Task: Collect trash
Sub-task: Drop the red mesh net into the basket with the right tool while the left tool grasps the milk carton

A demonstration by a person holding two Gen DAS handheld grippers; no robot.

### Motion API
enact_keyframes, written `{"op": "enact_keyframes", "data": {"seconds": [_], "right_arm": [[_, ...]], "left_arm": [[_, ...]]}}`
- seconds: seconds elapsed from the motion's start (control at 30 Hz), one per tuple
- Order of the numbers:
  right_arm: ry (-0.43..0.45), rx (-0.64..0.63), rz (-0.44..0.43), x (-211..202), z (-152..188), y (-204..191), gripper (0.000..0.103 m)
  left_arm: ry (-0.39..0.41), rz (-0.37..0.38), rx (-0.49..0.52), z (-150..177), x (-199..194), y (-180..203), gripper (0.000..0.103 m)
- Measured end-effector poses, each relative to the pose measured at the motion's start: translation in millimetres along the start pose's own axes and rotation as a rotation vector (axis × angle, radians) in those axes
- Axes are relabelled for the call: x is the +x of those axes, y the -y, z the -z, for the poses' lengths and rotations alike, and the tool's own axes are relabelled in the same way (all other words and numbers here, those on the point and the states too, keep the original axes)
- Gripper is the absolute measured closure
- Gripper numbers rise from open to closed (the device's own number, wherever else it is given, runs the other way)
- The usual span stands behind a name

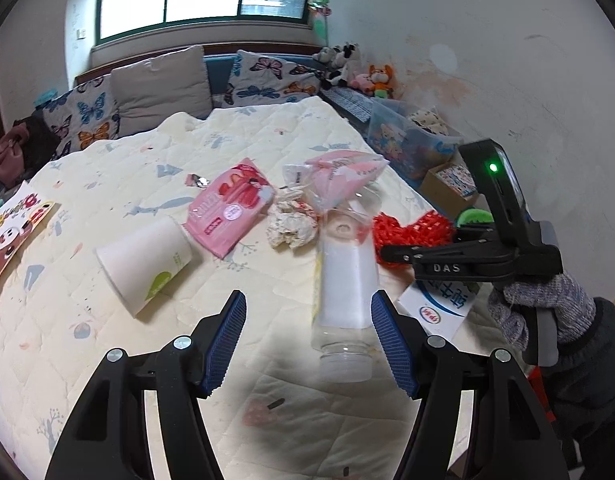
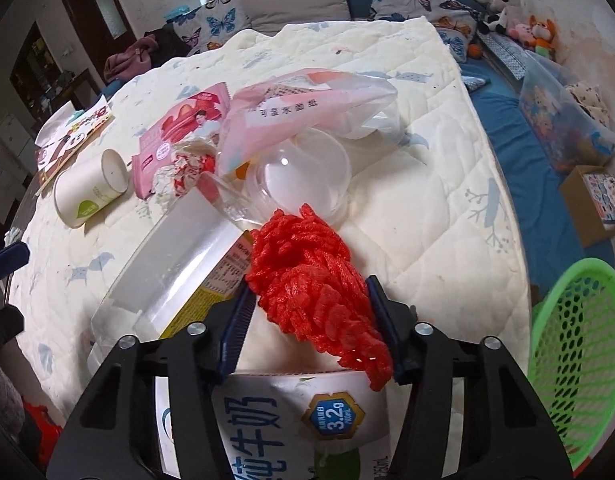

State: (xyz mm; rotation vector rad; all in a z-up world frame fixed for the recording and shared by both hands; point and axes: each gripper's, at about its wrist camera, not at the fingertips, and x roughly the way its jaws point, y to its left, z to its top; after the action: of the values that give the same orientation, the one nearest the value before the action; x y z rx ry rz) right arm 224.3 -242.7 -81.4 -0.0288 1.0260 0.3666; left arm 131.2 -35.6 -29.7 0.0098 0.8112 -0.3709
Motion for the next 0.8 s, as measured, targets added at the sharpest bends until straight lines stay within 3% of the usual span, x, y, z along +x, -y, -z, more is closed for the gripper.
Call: {"op": "enact_keyframes", "data": {"seconds": [0.13,0.37,0.47,0.63,0.8], "right_arm": [[0.024,0.018,-0.008,-9.7,2.0,4.3,0.055],[0.106,0.09,-0.028,-45.6,11.9,23.2,0.056],[0.14,0.117,-0.033,-63.9,17.8,32.4,0.056],[0.178,0.153,-0.013,-90.2,29.4,48.9,0.056],[0.206,0.195,0.039,-113.3,46.8,70.1,0.056]], "left_arm": [[-0.005,0.03,0.046,1.5,2.4,12.3,0.037],[-0.027,0.092,0.136,0.0,11.7,39.4,0.032],[-0.039,0.118,0.173,-1.6,19.2,53.1,0.023],[-0.073,0.185,0.257,-7.5,38.1,80.0,0.022],[-0.107,0.198,0.347,-8.8,59.1,101.5,0.021]]}}
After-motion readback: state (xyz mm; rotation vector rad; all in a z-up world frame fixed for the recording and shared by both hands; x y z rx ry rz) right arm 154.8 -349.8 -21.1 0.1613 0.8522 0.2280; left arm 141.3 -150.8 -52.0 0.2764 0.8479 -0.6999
